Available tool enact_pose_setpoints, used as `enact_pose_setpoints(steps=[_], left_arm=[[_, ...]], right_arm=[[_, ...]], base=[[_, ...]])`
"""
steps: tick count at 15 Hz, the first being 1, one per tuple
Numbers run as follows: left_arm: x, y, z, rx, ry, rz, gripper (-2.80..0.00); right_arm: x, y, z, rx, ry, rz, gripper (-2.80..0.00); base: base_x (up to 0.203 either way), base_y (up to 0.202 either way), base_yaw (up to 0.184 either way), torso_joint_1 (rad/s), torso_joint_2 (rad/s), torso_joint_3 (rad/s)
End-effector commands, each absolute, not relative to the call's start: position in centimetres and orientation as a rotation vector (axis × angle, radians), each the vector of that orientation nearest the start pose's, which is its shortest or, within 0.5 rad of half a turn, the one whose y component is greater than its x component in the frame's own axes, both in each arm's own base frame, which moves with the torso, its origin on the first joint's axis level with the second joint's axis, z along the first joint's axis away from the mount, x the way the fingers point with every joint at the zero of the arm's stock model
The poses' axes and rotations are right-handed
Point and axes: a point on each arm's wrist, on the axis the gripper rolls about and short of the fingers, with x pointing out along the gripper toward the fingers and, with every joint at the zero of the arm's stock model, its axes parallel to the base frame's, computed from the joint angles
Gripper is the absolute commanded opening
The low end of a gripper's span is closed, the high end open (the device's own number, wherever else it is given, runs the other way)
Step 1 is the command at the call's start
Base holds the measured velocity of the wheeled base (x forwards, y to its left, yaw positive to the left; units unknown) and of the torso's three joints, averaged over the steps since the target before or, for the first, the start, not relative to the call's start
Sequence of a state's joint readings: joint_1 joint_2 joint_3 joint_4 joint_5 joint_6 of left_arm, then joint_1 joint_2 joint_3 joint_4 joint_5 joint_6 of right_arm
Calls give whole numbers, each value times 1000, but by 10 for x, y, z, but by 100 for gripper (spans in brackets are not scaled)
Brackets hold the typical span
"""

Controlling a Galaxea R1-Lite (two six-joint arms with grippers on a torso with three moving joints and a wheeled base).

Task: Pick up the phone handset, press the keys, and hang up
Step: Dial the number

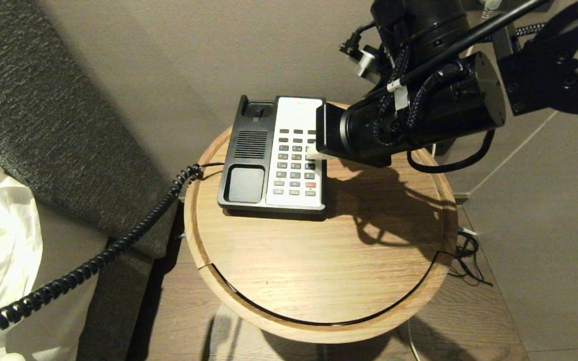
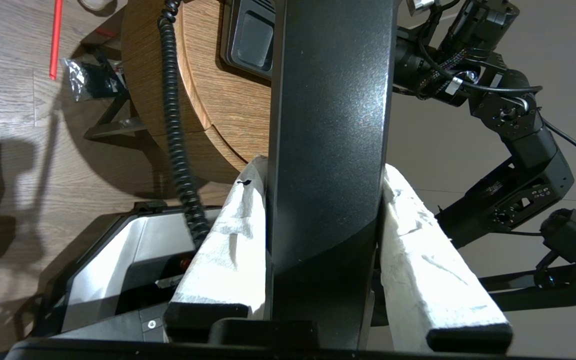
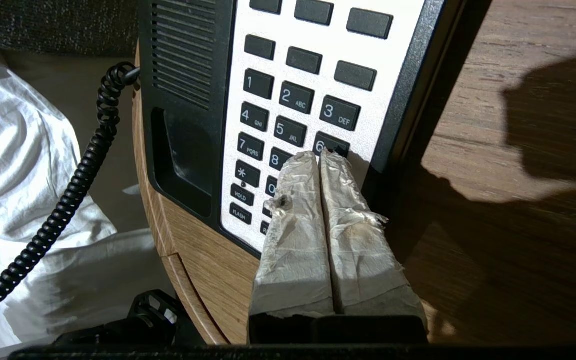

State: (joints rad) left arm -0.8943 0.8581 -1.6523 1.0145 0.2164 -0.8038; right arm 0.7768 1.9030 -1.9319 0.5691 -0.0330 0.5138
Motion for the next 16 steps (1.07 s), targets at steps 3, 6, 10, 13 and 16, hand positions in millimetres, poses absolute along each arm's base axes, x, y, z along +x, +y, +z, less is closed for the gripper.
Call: enact_pose_setpoints(steps=[3, 6, 10, 13, 16], left_arm=[[-14, 25, 382, -655, 450, -552, -280], [-15, 26, 382, -657, 447, -553, -280], [-15, 26, 382, -658, 445, -553, -280], [-15, 26, 382, -656, 445, -553, -280], [-15, 26, 383, -656, 443, -554, -280]], right_arm=[[257, 252, 310, 261, 674, 568, -280], [259, 253, 309, 259, 670, 566, -280], [260, 254, 307, 253, 674, 565, -280], [264, 256, 303, 225, 675, 566, -280], [264, 257, 302, 205, 668, 572, -280]], base=[[0, 0, 0, 0, 0, 0], [0, 0, 0, 0, 0, 0], [0, 0, 0, 0, 0, 0], [0, 0, 0, 0, 0, 0], [0, 0, 0, 0, 0, 0]])
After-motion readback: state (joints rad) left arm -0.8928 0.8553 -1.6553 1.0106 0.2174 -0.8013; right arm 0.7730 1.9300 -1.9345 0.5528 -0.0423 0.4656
